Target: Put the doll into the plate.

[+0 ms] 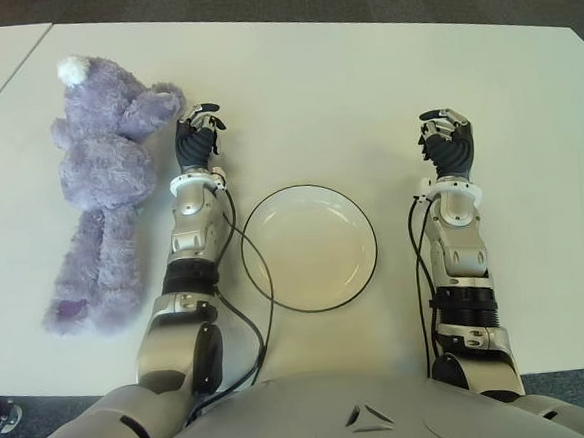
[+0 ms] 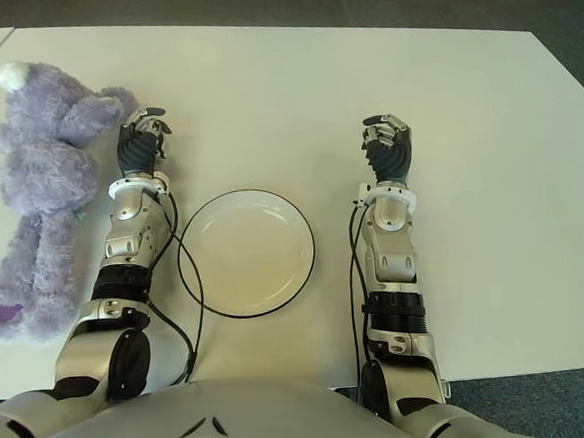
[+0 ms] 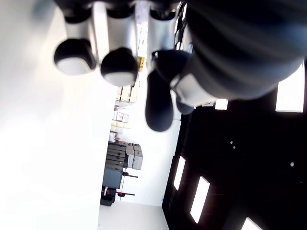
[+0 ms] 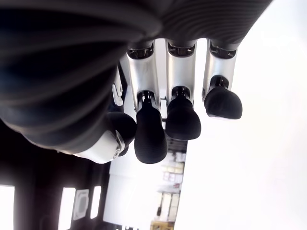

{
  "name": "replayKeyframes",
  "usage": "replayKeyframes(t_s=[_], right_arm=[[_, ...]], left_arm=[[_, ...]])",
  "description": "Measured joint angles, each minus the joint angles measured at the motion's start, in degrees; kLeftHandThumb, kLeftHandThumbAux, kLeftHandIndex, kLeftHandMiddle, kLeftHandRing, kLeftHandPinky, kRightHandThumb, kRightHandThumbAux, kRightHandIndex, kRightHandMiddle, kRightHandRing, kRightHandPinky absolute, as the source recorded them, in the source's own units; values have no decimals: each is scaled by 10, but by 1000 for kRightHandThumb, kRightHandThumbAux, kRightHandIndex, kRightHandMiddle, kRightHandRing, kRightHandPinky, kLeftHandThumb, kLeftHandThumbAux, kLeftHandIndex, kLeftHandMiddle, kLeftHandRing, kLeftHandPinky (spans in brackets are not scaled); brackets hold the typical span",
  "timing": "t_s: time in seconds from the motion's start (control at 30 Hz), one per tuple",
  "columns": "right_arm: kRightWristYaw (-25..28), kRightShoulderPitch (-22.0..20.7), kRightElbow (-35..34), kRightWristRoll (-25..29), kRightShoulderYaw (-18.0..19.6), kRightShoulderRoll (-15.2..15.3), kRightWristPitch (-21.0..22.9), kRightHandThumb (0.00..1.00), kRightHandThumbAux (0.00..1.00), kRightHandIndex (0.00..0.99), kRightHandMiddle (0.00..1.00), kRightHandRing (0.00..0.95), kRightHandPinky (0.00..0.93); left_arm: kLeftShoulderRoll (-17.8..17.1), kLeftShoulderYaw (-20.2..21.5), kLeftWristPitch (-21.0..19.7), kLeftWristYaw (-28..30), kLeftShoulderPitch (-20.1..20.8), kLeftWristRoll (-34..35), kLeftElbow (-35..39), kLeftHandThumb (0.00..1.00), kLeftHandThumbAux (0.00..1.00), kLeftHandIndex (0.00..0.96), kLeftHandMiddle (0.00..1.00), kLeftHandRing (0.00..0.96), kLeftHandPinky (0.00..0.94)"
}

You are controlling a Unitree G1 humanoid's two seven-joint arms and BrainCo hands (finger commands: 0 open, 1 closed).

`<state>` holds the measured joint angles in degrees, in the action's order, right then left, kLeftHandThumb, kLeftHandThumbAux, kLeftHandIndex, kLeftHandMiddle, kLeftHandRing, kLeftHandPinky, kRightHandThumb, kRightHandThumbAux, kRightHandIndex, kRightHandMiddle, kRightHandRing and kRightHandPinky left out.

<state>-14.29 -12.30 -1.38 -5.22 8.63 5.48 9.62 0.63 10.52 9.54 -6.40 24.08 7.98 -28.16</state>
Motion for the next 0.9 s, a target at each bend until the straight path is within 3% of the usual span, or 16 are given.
replayKeyframes(t_s=[0.9], right_arm=[[4, 0, -2, -2, 3, 0, 0, 716, 713, 436, 744, 776, 790]], left_arm=[[1, 2, 0, -2, 0, -1, 1, 715, 701, 444, 854, 864, 872]])
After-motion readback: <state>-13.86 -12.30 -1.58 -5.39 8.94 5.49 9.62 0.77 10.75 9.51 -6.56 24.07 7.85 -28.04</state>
